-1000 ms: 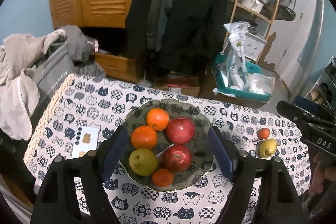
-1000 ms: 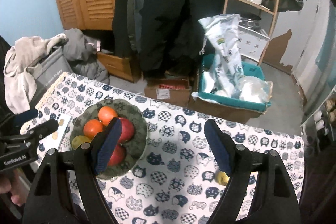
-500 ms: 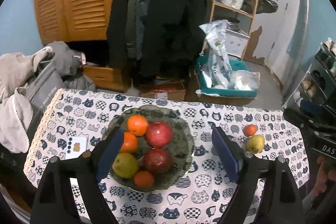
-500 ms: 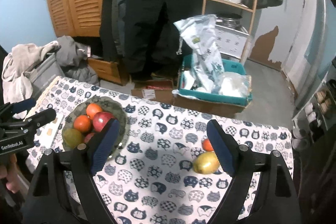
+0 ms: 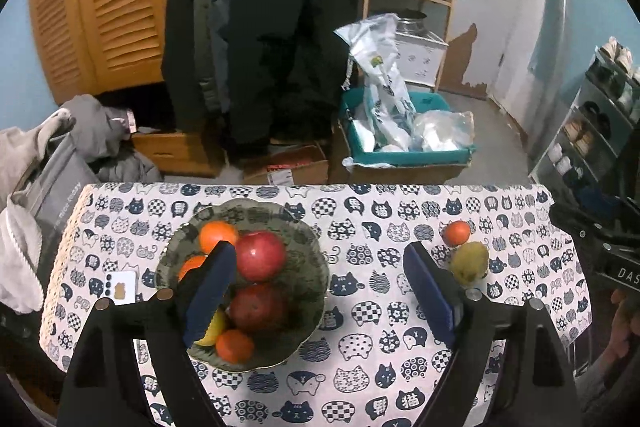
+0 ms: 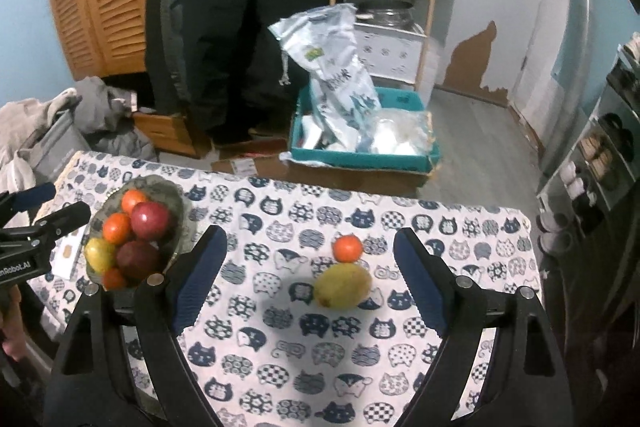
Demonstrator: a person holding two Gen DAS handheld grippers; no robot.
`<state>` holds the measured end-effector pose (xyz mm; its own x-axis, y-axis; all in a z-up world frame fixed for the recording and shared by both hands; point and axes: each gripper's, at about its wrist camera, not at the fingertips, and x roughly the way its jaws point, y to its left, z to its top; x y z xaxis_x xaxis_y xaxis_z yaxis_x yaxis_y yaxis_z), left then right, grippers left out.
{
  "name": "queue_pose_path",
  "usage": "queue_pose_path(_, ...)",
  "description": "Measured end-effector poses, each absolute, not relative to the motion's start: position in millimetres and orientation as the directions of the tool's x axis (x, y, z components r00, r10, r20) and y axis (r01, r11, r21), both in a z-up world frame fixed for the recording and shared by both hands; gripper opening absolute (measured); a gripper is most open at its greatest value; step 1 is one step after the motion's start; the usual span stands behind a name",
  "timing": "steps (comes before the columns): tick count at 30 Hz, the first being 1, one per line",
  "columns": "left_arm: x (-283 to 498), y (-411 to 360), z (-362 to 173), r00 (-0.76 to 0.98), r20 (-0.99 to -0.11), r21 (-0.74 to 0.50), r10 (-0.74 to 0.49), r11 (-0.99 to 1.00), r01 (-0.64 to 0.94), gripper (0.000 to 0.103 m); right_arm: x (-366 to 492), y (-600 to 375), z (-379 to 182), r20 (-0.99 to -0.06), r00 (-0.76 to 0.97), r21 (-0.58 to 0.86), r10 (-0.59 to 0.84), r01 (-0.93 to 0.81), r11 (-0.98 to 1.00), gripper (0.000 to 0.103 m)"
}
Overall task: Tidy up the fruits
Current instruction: 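Move both tools toward the small orange and yellow pear on the cloth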
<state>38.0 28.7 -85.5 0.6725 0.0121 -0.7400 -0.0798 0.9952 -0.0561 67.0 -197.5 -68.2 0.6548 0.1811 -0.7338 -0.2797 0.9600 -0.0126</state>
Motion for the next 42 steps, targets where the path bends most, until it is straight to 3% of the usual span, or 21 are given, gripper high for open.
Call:
queue_pose_path(9, 62, 2, -113, 0.620, -0.785, -0.035, -0.001, 0.998, -0.042, 0.087, 81, -222, -95, -0.775, 0.615, 0.006, 0.145, -0.221, 0.975, 0.085)
queue_pose_path(25, 104, -16, -188, 0.500, -0.866, 0.012, 0.032, 0.999, -0.042, 0.087, 127, -240, -198, -0.900, 0.409, 0.101, 0.147, -0.132, 0.986, 0.085)
queue_pose_path(42, 130, -17, -242, 0.403, -0.915, -0.009, 0.021, 0.997, -0.072, 0.087, 158, -229, -270, -0.944, 0.297, 0.122, 0.144, -0.091, 0.988, 0.085)
